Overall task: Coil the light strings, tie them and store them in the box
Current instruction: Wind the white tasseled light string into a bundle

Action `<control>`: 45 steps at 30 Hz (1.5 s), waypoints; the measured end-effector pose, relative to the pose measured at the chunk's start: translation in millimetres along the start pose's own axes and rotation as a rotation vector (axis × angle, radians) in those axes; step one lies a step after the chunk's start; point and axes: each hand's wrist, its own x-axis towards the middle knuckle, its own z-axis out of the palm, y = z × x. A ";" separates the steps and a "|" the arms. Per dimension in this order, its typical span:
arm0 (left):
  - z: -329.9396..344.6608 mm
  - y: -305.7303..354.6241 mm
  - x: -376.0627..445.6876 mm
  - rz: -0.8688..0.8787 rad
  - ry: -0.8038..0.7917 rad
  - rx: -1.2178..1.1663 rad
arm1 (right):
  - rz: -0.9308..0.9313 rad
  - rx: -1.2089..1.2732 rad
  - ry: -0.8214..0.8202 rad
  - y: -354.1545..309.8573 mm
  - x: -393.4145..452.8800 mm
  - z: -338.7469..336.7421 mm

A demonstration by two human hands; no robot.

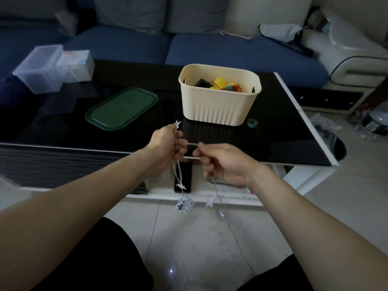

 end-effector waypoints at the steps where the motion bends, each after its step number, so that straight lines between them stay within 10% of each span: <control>1: 0.4 -0.9 0.1 0.014 0.004 0.013 | -0.053 0.026 0.036 -2.8 0.4 -0.2; 8: -1.7 -6.7 2.2 0.223 -0.054 0.182 | -0.389 -0.244 0.512 -1.2 2.3 -0.9; 35: 19.5 -19.0 -12.2 0.295 -0.147 0.206 | -0.607 -0.779 0.478 4.3 -4.4 4.0; 45: 21.4 -24.1 -6.6 0.147 -0.258 0.149 | -0.613 -0.555 0.617 2.8 -3.4 2.9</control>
